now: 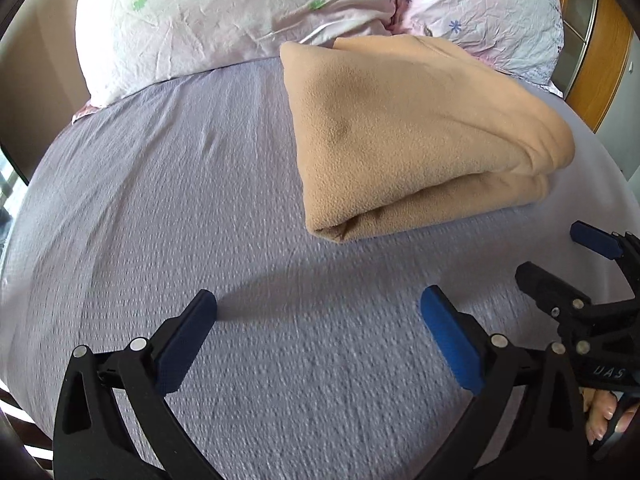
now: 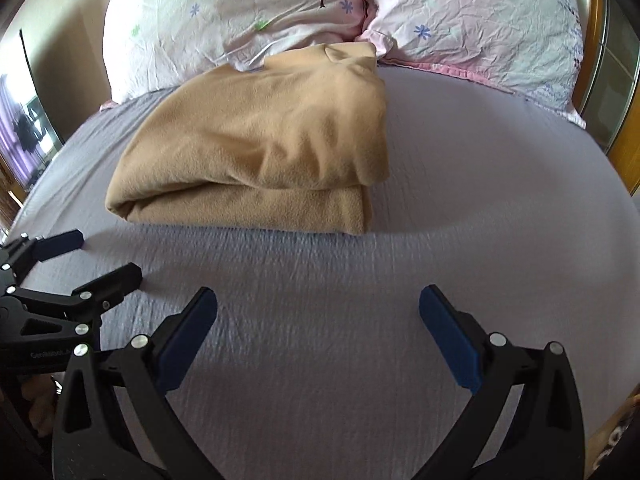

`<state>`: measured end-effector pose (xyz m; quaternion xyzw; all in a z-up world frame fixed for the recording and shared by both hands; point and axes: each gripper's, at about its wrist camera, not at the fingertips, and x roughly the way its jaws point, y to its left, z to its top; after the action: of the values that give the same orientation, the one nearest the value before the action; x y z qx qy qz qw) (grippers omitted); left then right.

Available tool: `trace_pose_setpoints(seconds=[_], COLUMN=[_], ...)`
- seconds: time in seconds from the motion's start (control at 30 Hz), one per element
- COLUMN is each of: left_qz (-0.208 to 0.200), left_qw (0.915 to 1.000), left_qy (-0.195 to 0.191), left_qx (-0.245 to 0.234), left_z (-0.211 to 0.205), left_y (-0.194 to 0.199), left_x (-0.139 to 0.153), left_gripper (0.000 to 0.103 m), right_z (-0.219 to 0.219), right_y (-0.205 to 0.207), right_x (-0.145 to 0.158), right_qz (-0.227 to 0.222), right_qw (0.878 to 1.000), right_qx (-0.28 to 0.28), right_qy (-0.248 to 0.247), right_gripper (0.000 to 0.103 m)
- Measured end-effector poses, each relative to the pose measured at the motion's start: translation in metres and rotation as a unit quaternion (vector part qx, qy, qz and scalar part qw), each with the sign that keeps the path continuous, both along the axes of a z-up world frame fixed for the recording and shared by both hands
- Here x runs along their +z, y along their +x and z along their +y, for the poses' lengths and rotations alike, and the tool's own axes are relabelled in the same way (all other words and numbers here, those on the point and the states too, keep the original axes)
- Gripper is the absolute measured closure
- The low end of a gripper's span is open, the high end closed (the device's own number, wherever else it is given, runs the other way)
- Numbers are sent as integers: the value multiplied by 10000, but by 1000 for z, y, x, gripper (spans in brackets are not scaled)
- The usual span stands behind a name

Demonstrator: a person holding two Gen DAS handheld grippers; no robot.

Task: Fold small clothes

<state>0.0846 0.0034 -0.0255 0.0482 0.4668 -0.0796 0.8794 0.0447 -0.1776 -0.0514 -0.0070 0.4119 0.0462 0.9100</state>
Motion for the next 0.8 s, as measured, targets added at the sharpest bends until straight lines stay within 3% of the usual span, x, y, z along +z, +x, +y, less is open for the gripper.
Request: trace_pose_setpoints(seconds=[0.8], left_qz=[50], left_qw=[9999], left_qy=[11], left_qx=[165], left_z=[2], left_y=[0], left_x=[1], left_gripper=[1], right_z=[1], right_y=[-4], right_x=[-2], right_qz=[-128], right_qw=[9998], right_qx=[-98], right_qy=[-142], right_gripper=[2])
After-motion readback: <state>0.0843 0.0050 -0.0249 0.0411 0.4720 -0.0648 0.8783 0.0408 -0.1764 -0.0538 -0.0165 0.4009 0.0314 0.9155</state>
